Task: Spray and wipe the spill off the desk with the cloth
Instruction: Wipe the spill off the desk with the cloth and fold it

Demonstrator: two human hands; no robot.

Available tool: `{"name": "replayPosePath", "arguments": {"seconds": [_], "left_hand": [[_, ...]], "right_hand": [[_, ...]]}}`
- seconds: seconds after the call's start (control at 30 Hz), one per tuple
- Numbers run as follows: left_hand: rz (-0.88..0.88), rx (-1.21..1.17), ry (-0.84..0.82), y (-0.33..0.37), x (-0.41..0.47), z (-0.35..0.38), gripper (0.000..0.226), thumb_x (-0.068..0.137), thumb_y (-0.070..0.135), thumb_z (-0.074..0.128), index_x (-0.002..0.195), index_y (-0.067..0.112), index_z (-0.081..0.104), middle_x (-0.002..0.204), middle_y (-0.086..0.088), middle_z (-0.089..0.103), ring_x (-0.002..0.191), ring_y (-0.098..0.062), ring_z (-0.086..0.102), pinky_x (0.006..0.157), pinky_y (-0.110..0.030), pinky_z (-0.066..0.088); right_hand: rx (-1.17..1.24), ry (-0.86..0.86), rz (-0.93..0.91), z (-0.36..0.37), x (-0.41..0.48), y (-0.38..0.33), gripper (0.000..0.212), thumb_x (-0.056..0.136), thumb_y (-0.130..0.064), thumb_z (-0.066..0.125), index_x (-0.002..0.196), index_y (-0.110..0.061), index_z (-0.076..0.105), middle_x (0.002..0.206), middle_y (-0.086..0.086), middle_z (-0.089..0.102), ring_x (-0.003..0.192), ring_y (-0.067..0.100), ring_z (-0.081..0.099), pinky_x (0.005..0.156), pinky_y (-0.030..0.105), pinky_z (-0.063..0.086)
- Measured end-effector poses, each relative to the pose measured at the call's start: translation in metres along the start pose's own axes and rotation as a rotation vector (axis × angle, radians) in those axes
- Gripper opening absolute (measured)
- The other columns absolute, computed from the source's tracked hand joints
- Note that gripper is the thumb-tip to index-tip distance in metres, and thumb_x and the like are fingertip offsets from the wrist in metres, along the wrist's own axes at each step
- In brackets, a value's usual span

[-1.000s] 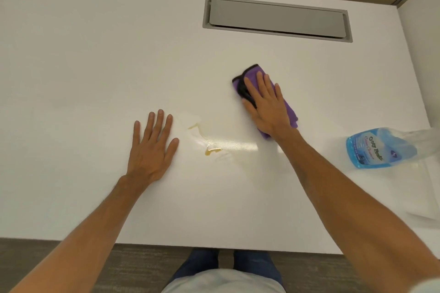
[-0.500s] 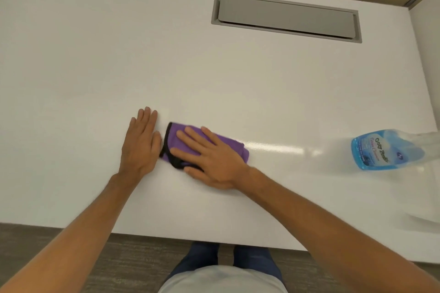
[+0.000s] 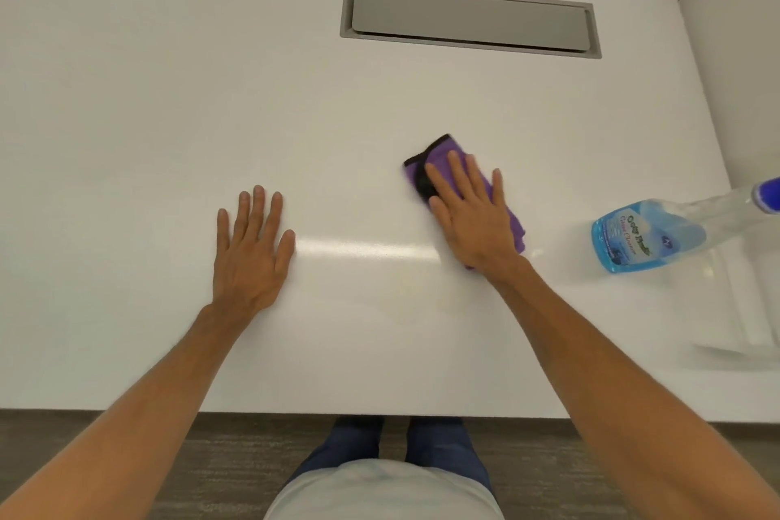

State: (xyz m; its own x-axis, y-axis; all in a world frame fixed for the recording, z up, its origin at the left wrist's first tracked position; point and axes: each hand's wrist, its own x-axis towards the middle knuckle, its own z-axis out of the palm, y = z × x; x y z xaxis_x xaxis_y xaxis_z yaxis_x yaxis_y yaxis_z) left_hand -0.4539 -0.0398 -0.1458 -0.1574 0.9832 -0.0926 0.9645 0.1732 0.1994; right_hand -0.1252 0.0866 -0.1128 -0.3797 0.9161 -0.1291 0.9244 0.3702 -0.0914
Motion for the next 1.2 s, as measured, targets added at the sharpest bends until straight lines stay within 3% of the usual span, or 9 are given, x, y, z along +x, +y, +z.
{"name": "replayPosePath", "arguments": {"seconds": [0.23, 0.5, 0.7, 0.9, 1.07, 1.2], "left_hand": [[-0.008, 0.002, -0.002, 0.003, -0.001, -0.002, 0.064, 0.105, 0.048, 0.011, 0.164, 0.022, 0.004, 0.172, -0.005, 0.001, 0.159, -0.021, -0.004, 0.128, -0.05, -0.002], [-0.003, 0.003, 0.021, 0.005, -0.002, -0.001, 0.064, 0.106, 0.045, 0.013, 0.164, 0.018, 0.009, 0.172, -0.008, 0.006, 0.159, -0.024, 0.002, 0.128, -0.052, 0.002], [0.001, -0.056, -0.022, -0.001, 0.002, -0.003, 0.064, 0.106, 0.047, 0.01, 0.164, 0.022, 0.004, 0.172, -0.004, -0.001, 0.159, -0.019, -0.006, 0.128, -0.047, -0.005], [-0.093, -0.065, 0.002, -0.028, -0.008, -0.012, 0.061, 0.106, 0.042, 0.01, 0.164, 0.021, 0.008, 0.172, -0.007, 0.002, 0.159, -0.022, -0.003, 0.128, -0.049, -0.004], [-0.091, -0.005, 0.021, -0.05, -0.02, -0.009, 0.061, 0.106, 0.041, 0.008, 0.164, 0.022, 0.01, 0.172, -0.009, 0.007, 0.159, -0.027, 0.003, 0.126, -0.055, 0.001], [-0.069, 0.015, 0.024, -0.049, -0.022, -0.009, 0.063, 0.103, 0.035, 0.011, 0.164, 0.017, 0.011, 0.171, -0.013, 0.008, 0.158, -0.031, 0.005, 0.126, -0.056, 0.003]], "right_hand": [[0.114, 0.068, 0.403, 0.013, -0.074, 0.018, 0.056, 0.107, -0.044, 0.016, 0.16, -0.032, 0.004, 0.169, 0.006, 0.003, 0.156, 0.025, 0.001, 0.124, 0.054, 0.01], [0.155, 0.115, 0.54, 0.026, -0.107, -0.068, 0.061, 0.107, -0.042, 0.025, 0.161, -0.02, 0.007, 0.168, 0.014, 0.008, 0.155, 0.032, 0.004, 0.123, 0.055, 0.011], [0.171, 0.138, 0.354, 0.025, -0.043, -0.118, 0.059, 0.106, -0.041, 0.027, 0.16, -0.024, 0.011, 0.168, 0.013, 0.009, 0.155, 0.032, 0.006, 0.123, 0.054, 0.014], [0.155, 0.062, -0.067, 0.025, 0.005, -0.174, 0.058, 0.106, -0.042, 0.024, 0.16, -0.026, 0.014, 0.168, 0.011, 0.01, 0.155, 0.031, 0.005, 0.123, 0.054, 0.014], [0.117, 0.008, -0.414, 0.033, -0.025, -0.206, 0.058, 0.106, -0.044, 0.028, 0.16, -0.025, 0.017, 0.168, 0.011, 0.009, 0.156, 0.03, 0.003, 0.123, 0.054, 0.009], [0.079, -0.015, -0.552, 0.033, -0.064, -0.182, 0.057, 0.107, -0.044, 0.027, 0.16, -0.026, 0.014, 0.169, 0.009, 0.006, 0.156, 0.028, -0.001, 0.124, 0.052, 0.007]]}}
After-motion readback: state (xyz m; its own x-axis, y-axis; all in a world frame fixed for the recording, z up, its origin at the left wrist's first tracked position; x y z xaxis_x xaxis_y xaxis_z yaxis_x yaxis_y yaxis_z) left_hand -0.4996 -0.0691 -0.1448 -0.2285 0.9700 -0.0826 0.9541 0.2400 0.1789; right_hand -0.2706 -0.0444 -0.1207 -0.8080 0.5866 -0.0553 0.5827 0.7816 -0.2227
